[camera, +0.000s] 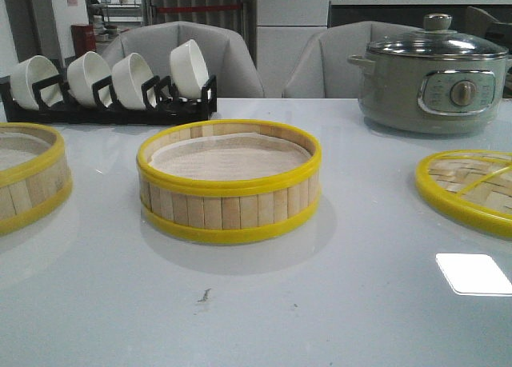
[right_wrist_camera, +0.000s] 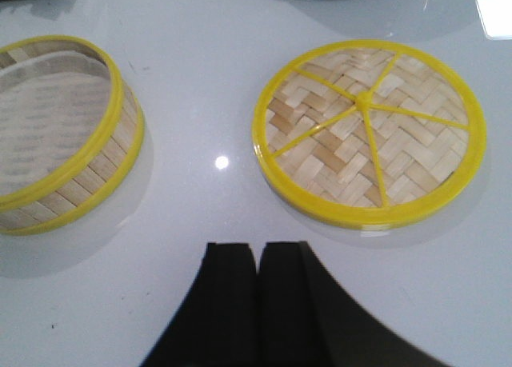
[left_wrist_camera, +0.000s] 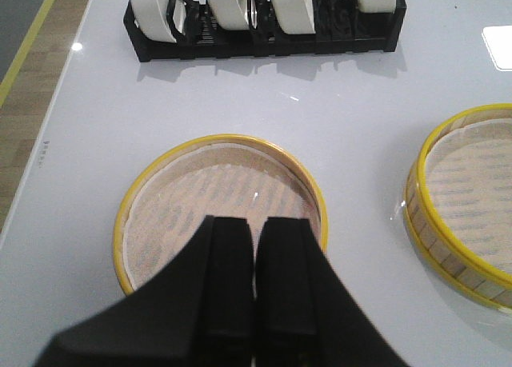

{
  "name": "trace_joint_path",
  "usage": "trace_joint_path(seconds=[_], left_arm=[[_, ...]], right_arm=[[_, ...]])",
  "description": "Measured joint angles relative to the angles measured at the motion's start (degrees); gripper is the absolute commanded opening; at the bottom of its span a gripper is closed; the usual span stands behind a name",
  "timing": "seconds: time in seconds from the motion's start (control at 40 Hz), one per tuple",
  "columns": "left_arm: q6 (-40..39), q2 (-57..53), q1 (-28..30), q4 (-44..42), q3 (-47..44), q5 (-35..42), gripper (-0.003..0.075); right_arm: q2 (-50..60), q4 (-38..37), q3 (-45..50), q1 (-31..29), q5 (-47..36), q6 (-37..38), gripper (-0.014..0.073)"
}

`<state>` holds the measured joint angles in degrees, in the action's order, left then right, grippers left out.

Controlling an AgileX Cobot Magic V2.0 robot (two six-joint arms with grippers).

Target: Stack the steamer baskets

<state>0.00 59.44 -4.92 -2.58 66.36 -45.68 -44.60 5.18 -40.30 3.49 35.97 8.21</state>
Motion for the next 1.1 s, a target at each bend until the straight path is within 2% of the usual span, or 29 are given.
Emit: trace_joint_path(seconds=[0.23,0.4,0.78,0.98,1.1], left_arm=[[0.00,0.00,0.00,0.00,0.00,-0.11,0.0090],[0.00,0.00,0.00,0.10,0.00,-0.11,0.0090],[0.00,0.00,0.00,0.43,0.00,-0.20,0.0090],[0.00,0.00,0.00,1.71,0.00,-0.36,0.0090],[0.00,0.00,0.00,2.58,0.00,-1.39,0.0090]], right_arm=[[-5.83,0.00,-0.20,0.00,-0.11,0.00,0.0051],[-6.44,0.00,-0.20,0.00,-1.24,0.00,0.0051],[-6.44,-0.09,-0.20,0.00,-9.77,0.00,0.0051],[-6.44,-0.09,-0.20,0.00,-9.08,-0.08,0.0051],[-6.44,-0.09,-0.20,0.00,-8.51,-0.08,0.0100]])
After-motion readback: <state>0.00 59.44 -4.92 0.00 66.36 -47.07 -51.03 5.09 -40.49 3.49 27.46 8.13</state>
